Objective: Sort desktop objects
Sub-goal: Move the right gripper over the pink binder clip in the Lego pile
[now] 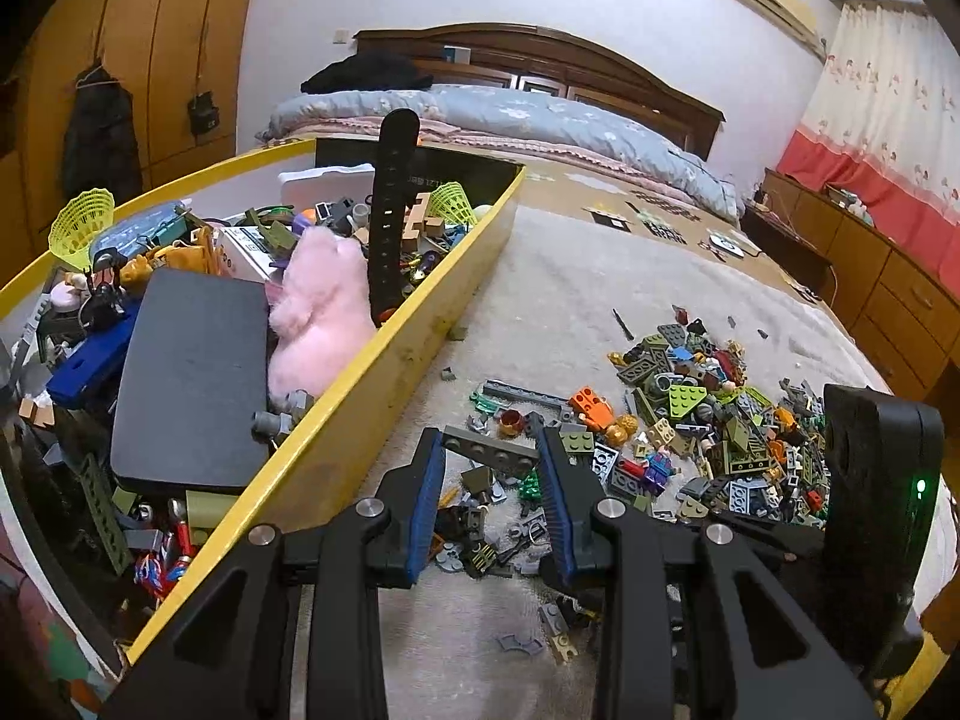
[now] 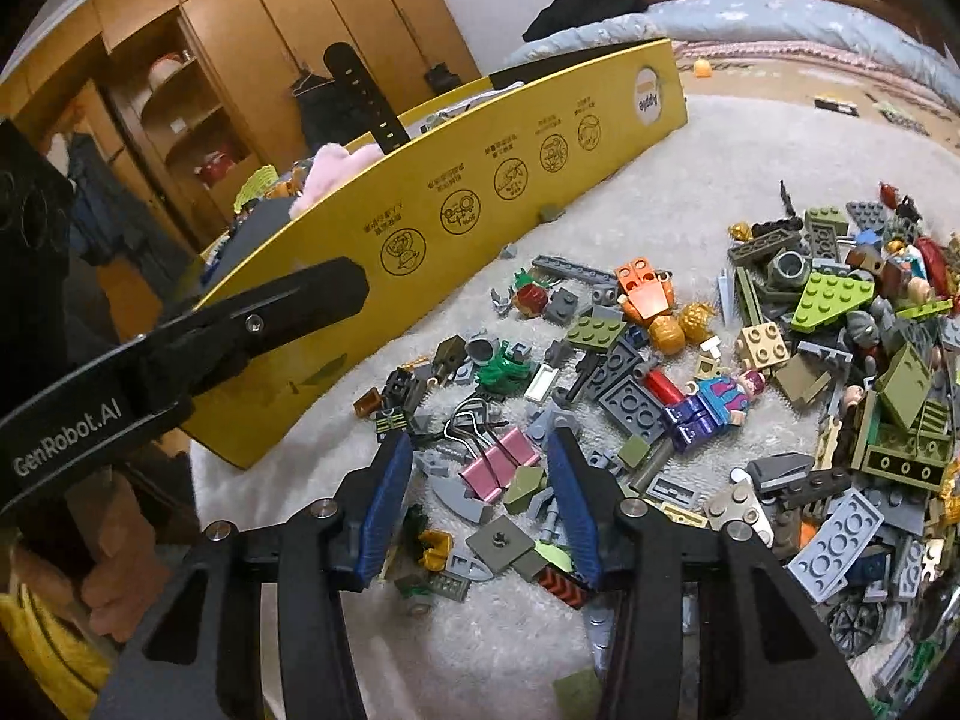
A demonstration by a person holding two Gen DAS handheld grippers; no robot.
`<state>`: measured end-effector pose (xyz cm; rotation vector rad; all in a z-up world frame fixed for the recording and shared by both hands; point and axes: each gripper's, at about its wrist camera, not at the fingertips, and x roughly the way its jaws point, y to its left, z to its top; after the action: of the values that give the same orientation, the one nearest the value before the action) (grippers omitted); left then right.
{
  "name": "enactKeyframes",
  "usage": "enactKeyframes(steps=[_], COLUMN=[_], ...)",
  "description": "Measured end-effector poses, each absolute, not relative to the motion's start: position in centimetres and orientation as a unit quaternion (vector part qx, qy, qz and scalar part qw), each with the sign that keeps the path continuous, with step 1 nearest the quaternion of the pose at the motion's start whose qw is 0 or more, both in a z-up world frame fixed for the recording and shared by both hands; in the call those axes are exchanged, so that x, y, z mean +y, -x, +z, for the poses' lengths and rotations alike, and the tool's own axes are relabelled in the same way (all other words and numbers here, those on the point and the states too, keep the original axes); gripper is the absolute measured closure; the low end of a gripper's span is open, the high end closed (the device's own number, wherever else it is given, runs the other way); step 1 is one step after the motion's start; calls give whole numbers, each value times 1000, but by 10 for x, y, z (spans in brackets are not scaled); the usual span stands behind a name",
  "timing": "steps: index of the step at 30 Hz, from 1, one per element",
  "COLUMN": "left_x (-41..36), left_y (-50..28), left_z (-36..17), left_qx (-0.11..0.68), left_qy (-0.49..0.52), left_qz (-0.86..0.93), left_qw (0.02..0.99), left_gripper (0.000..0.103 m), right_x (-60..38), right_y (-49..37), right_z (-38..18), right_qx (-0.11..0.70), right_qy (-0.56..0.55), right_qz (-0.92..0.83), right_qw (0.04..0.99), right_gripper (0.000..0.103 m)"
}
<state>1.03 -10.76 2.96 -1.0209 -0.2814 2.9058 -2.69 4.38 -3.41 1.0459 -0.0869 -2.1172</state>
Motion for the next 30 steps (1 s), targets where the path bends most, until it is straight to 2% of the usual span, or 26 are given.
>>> enactKeyframes(steps=[1,5,8,15,16,17,24,26,28,30], left_x=[-108,-107,-108,-108,-108,-107,-108,-109,-108,-108], left_y=[-10,-10,-12,-16,-17,-17,-20,-21,-22,-22], left_z=[30,29,29,32,32,32,36,35,34,34], left_qx=[-91,-91,-89,-85,-85,-84,-81,-82,-82,-82], left_qy=[330,330,329,326,326,326,323,324,325,325], left_qz=[939,939,940,941,941,941,943,942,942,942], left_qw=[24,23,22,18,18,18,14,14,14,15], left_gripper=[72,72,72,72,72,72,72,72,72,72], right_x=[44,44,47,53,54,55,61,57,54,53], right_y=[27,26,23,14,14,13,12,11,11,13], right_z=[-34,-33,-29,-20,-18,-15,-4,-7,-11,-14], right_qx=[-24,-10,-13,-7,-7,-9,5,29,38,40], right_qy=[-411,-411,-403,-382,-379,-375,-361,-368,-374,-378], right_qz=[-830,-830,-831,-844,-846,-848,-855,-853,-851,-846], right_qw=[377,376,383,376,375,376,373,368,367,373], right_gripper=[68,77,90,92,100,102,102,95,73,71])
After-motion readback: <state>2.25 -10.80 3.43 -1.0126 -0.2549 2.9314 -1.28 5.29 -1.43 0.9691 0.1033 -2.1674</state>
